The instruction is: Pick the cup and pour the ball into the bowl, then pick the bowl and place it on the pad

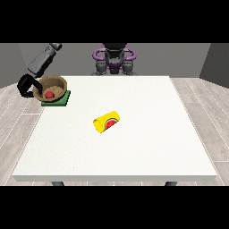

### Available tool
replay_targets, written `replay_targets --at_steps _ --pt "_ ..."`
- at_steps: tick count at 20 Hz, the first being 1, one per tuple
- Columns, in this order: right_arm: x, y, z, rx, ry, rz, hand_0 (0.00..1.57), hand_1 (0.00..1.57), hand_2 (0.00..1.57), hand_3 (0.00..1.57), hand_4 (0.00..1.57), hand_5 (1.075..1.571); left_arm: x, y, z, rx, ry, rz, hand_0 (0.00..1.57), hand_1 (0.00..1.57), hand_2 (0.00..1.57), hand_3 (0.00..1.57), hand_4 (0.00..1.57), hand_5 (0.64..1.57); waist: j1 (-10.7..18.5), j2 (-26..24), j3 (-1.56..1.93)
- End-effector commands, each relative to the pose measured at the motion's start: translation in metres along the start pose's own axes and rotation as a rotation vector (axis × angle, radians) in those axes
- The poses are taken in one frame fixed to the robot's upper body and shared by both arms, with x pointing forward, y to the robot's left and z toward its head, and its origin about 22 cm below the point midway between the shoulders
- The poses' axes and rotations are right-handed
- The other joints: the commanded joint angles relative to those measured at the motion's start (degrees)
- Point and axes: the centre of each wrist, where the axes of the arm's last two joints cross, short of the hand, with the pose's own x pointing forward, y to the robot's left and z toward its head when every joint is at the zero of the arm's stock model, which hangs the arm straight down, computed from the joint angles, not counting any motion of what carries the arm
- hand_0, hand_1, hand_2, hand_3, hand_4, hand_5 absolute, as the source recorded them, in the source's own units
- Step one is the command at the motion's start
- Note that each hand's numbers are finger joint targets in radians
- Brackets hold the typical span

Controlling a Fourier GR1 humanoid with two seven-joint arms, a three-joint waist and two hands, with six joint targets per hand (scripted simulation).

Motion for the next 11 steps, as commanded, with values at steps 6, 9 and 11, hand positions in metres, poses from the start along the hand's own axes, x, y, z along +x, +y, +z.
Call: replay_targets --at_steps 6,9,11 --pt "0.022 -0.035 0.001 -0.047 -0.015 -0.034 0.48 0.48 0.54 0.69 0.00 1.513 -0.017 -0.011 0.015 -0.009 -0.005 0.007 0.00 0.00 0.00 0.00 0.00 1.515 0.69 -0.17 -0.04" --pt "0.046 -0.024 -0.007 0.000 -0.029 -0.050 0.27 0.27 0.37 0.47 0.00 1.482 0.011 0.000 -0.001 0.011 0.032 0.009 0.00 0.00 0.00 0.00 0.00 1.515 -0.54 -1.46 -0.04" --pt "0.052 -0.029 -0.006 0.002 -0.021 -0.055 0.13 0.13 0.28 0.38 0.00 1.467 -0.017 0.001 0.013 0.003 0.068 -0.005 0.00 0.00 0.00 0.00 0.00 1.515 -0.52 -3.78 -0.10"
